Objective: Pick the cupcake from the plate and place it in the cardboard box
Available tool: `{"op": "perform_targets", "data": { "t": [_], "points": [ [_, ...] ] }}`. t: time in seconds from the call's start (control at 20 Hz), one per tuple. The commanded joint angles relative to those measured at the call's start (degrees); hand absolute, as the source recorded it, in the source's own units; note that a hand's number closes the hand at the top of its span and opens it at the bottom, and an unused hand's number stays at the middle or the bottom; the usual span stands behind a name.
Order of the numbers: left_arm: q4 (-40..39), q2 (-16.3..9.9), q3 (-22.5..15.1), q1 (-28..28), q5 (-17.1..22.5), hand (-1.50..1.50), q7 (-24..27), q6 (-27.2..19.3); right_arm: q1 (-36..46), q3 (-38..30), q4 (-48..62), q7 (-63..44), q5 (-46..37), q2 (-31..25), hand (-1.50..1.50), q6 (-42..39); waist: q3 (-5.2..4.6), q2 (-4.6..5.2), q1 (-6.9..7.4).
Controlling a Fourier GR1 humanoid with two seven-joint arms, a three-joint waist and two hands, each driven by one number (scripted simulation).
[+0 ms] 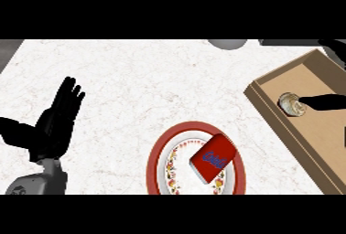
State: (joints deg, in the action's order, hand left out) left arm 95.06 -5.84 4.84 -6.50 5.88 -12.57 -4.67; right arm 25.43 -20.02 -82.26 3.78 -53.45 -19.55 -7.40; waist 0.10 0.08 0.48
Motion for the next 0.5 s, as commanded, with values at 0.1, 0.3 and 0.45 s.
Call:
{"op": "perform_targets", "data": {
  "t": [0.1,0.3,0.45],
  "points": [
    [-0.50,0.88,-0.56,-0.91,-0.85,0.00,-0.48,-1.21,3.61,-9.02,-0.53,1.98,14.86,0.96,-1.50,-2.87,-0.06,-0.17,-0.83],
    [0.28,-0.84,0.94,1.53,0.44,0.00,0.48,0.71,4.26,-16.33,-1.59,-2.82,26.36,5.07,-1.50,-6.18,-0.06,-0.46,-1.23],
    [2.64,0.87,-0.64,3.60,-0.13,0.00,-0.16,-0.27,6.37,-21.77,1.12,-4.48,34.24,3.52,-1.50,-8.91,-0.03,-0.37,-0.63]
  ]
}}
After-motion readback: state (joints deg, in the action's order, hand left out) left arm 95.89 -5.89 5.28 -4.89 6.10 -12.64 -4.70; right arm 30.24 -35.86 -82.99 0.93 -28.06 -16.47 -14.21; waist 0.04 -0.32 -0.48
